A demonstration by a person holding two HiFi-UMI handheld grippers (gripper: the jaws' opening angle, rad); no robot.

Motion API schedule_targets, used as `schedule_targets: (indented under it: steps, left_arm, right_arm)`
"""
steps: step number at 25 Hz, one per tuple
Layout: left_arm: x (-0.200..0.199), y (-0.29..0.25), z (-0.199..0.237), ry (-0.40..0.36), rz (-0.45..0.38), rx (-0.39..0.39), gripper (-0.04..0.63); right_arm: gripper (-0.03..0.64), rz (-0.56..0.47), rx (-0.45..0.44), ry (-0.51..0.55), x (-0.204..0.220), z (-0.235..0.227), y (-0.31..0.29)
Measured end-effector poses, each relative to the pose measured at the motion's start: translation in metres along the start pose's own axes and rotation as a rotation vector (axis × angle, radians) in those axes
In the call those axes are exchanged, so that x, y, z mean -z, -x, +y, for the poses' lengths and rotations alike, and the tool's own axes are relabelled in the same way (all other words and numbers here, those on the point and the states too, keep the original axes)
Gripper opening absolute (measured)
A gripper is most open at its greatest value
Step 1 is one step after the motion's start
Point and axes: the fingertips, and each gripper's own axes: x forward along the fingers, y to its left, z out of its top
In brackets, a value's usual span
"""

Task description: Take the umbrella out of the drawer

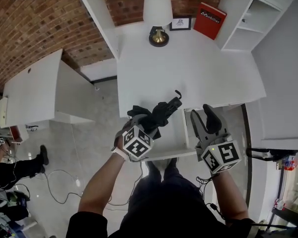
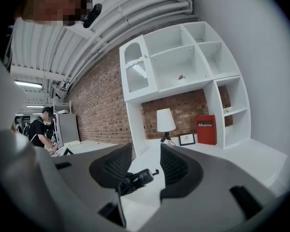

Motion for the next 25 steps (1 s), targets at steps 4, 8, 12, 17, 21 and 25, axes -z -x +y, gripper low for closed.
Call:
schedule_targets:
  steps: [4, 8, 12, 17, 21, 25]
  left_arm:
    - [-0.013, 0.008, 0.044, 0.013, 0.002, -0.078, 0.239]
    - [-0.016, 0.000, 0.076, 0.040, 0.036, -0.101, 0.239]
    - [-0.015, -0.021, 0.108, 0.051, 0.084, -0.112, 0.241]
    - [-0.014, -0.054, 0.143, 0.011, 0.152, -0.118, 0.241]
    - [-0.017, -0.083, 0.162, 0.003, 0.191, -0.102, 0.241]
    - [-0.012, -0.115, 0.178, -0.007, 0.253, -0.093, 0.241]
  right_arm:
    - [0.179, -0.024, -0.007, 0.009, -0.016, 0.000, 0.000]
    - [0.178, -0.026, -0.006, 0.015, -0.022, -0.001, 0.003]
    - [0.176, -0.018, 0.011, 0.018, -0.021, -0.010, 0.003]
    - [0.175, 0.004, 0.050, 0.014, -0.014, -0.029, -0.001]
    - [0.175, 0.028, 0.081, 0.008, -0.006, -0.042, -0.007]
    - [0.175, 0.050, 0.102, 0.002, 0.002, -0.053, -0.015]
